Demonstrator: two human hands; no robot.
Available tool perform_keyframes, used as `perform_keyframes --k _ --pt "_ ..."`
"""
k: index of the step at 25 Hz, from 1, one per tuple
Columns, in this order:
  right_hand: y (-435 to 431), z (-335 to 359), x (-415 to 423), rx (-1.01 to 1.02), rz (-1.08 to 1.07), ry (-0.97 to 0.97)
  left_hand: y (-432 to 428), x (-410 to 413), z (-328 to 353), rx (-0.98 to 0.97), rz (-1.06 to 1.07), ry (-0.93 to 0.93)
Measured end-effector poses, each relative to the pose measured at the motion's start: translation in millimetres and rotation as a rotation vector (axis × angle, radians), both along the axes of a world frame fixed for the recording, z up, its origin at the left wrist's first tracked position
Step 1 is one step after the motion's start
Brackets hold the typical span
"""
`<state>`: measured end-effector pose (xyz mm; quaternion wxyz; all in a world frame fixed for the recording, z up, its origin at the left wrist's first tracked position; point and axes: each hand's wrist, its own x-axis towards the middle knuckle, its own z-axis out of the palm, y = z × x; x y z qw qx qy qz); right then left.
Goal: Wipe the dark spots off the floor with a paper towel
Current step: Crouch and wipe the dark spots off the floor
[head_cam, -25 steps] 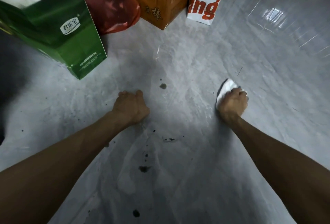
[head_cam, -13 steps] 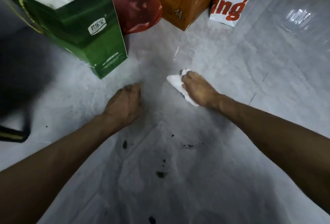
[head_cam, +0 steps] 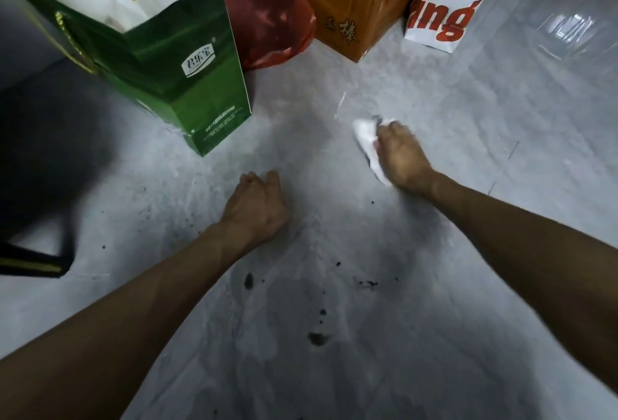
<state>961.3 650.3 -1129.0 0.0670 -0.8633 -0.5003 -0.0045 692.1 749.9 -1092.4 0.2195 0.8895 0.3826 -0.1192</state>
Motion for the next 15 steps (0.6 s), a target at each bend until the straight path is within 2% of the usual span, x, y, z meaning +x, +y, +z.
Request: perform_keyframes --k 1,2,3,4,6,8,9,10,13,15 --pt "9.5 -0.8 -2.5 0.052 -0.292 0.003 -0.6 0.9 0.6 0.001 -0.008 0.007" --pt "23.0 -2.3 -23.0 0.081 -0.413 0.033 0.3 1.9 2.0 -0.015 0.001 0.013" --pt "34.3 -5.8 -53.4 0.087 -0.371 0.079 1.5 2.5 2.7 -0.039 0.014 0.016" --pt "39.4 -10.6 -86.1 0.106 -0.223 0.137 2.7 3.9 3.0 -0.057 0.023 0.014" --pt "15.9 -21.4 -145.5 0.109 0.265 0.155 3.9 4.6 2.8 -0.057 0.028 0.01" --pt "-26.0 -11.4 -136.4 -0.02 0.665 0.16 1.8 5.0 2.1 -0.073 0.03 0.025" --pt "-41.7 -6.6 -112.7 -0.07 0.716 0.14 0.8 4.5 1.3 -0.082 0.023 0.039" --pt "-57.2 -0.2 -87.1 -0.093 0.618 0.127 0.4 3.6 0.0 -0.086 0.016 0.051" --pt "-126.7 10.3 -22.6 0.048 -0.077 0.05 0.6 3.5 -3.2 -0.087 0.019 0.058" --pt "-155.3 5.2 -46.7 0.087 -0.447 -0.009 -2.9 5.0 0.6 -0.099 0.042 0.06"
